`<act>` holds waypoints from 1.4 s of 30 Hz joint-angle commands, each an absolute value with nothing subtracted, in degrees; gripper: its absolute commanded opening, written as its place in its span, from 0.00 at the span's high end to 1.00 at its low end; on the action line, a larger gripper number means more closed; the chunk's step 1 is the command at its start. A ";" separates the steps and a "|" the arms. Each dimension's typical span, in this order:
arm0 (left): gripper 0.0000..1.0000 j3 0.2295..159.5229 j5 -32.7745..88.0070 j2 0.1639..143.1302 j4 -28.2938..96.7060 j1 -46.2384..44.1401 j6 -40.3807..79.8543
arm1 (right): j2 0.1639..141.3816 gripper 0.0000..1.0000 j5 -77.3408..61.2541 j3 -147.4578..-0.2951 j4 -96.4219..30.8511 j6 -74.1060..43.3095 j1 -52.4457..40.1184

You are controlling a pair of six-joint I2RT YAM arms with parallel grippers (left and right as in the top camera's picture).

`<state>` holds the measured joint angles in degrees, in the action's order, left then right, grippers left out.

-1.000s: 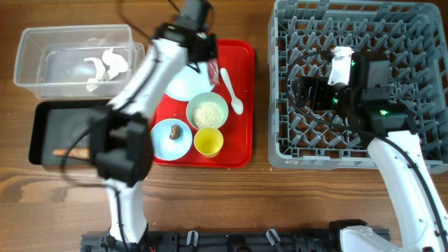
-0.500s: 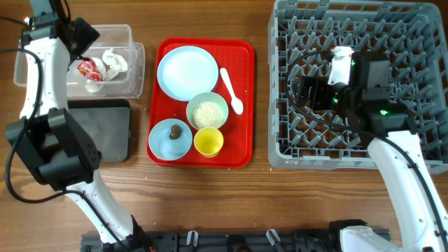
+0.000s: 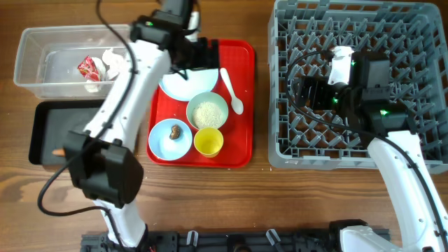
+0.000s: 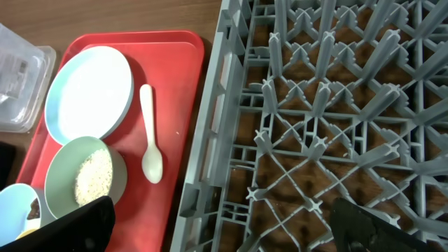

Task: Sort waste into correct bins and load items into the dishwasher rack
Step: 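Grasp the red candy wrapper with the left gripper, drop it in the bin, then grasp the green bowl of rice with the left gripper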

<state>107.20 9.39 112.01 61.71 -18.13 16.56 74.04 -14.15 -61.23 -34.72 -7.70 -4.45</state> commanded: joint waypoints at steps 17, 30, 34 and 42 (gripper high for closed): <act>0.14 105.16 1.39 118.17 70.94 -24.75 27.18 | 74.70 0.00 -14.72 -61.76 -34.52 -8.05 -4.49; 0.41 89.38 3.99 118.30 48.97 -32.97 20.14 | 74.70 0.00 -14.72 -61.76 -34.54 -8.10 -4.49; 0.86 89.14 3.99 118.30 48.36 -33.65 20.16 | 74.70 0.00 -14.74 -61.76 -34.61 -8.12 -4.49; 0.96 89.95 5.41 117.78 49.15 -33.52 21.54 | 74.70 0.00 -14.72 -61.76 -34.63 -8.14 -4.49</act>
